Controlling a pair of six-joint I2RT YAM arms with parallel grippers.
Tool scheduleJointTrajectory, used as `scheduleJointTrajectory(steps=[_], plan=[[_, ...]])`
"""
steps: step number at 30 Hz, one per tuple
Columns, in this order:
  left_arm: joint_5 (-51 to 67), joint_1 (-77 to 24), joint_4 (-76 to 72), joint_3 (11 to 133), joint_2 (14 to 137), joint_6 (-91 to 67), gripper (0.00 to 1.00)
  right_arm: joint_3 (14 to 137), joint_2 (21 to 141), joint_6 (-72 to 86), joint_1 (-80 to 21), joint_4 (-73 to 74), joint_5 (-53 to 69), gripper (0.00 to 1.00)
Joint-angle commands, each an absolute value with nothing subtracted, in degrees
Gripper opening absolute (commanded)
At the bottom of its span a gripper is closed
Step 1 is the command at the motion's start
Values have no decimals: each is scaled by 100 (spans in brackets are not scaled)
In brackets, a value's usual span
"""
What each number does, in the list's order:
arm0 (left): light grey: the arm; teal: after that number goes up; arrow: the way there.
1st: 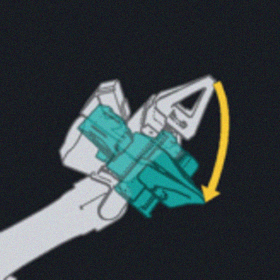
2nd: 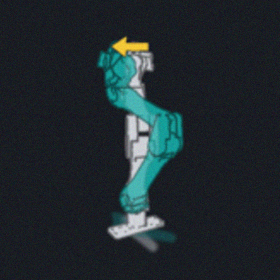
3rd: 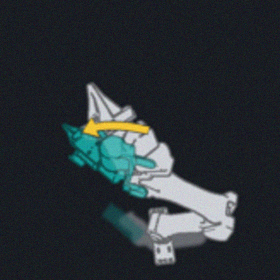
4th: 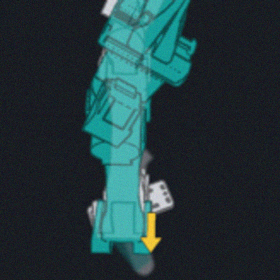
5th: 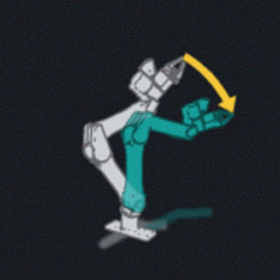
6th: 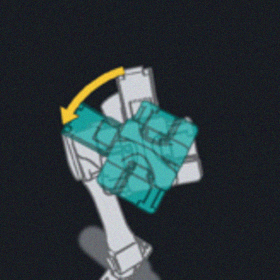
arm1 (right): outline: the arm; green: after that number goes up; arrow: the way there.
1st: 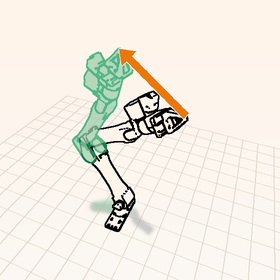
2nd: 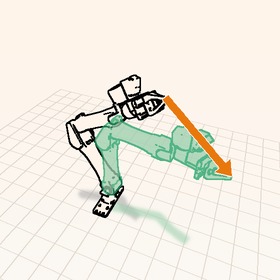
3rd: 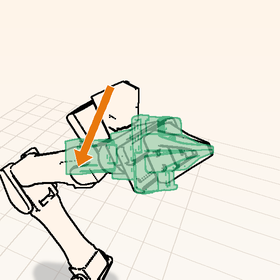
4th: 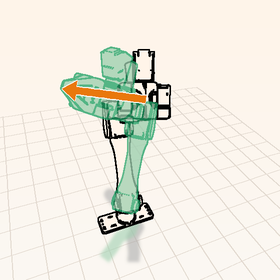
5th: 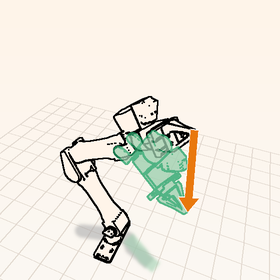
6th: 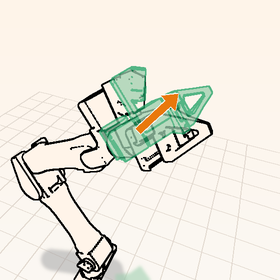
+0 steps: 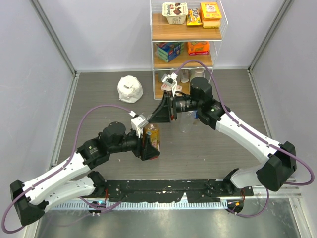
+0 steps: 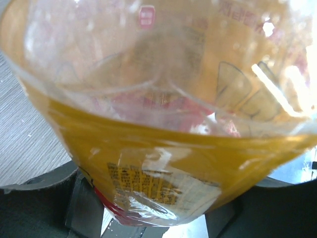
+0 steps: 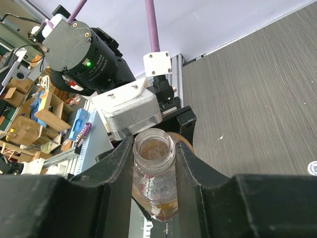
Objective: Unscrew the bottle caps
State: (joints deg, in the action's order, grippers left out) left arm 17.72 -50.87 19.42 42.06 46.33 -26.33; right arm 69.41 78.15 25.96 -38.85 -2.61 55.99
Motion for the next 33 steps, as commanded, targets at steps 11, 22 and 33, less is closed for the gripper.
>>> scheduleJointTrajectory(steps=[11, 22, 33], plan=[[1056, -5080, 1670, 4307, 4175, -2602, 100, 7040, 7594, 1767, -3938, 677, 4194, 2], [-1721, -5080, 2636, 4333, 3902, -3216, 100, 7259, 7717, 985, -4596, 1476, 750, 1], [-1995, -5080, 2777, 4236, 3656, -3305, 100, 6689, 7770, 958, -4896, 530, -1309, 1]])
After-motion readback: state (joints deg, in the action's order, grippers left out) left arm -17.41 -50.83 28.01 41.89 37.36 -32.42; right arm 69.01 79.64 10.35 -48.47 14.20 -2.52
